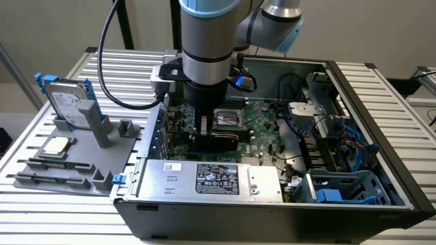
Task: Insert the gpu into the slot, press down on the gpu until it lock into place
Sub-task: 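Insert the gpu into the slot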
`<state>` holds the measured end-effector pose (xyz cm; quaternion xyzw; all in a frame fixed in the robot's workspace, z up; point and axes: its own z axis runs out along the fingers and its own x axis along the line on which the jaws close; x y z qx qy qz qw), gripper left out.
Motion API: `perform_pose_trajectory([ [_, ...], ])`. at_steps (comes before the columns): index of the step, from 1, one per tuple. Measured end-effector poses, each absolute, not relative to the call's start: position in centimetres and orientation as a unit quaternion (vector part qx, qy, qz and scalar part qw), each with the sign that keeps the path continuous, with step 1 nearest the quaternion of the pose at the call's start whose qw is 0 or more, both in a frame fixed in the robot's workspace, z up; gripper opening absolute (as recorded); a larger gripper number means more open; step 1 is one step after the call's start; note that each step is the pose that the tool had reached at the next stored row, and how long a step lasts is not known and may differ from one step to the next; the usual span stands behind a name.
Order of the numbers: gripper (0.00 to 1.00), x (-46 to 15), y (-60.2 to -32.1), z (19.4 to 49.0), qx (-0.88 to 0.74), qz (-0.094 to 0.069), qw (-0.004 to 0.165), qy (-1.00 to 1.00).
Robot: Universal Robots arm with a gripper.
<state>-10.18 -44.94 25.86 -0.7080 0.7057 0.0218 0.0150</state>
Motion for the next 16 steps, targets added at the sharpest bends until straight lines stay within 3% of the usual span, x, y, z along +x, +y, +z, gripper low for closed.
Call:
perform_pose_trajectory([
  [6, 0.43, -10.18, -44.94, 25.79, -0.709, 0.023, 0.016, 0.705],
  [9, 0.29, -10.18, -44.94, 25.78, -0.709, 0.023, 0.016, 0.705],
  [16, 0.26, -10.18, -44.94, 25.79, -0.709, 0.023, 0.016, 0.705],
])
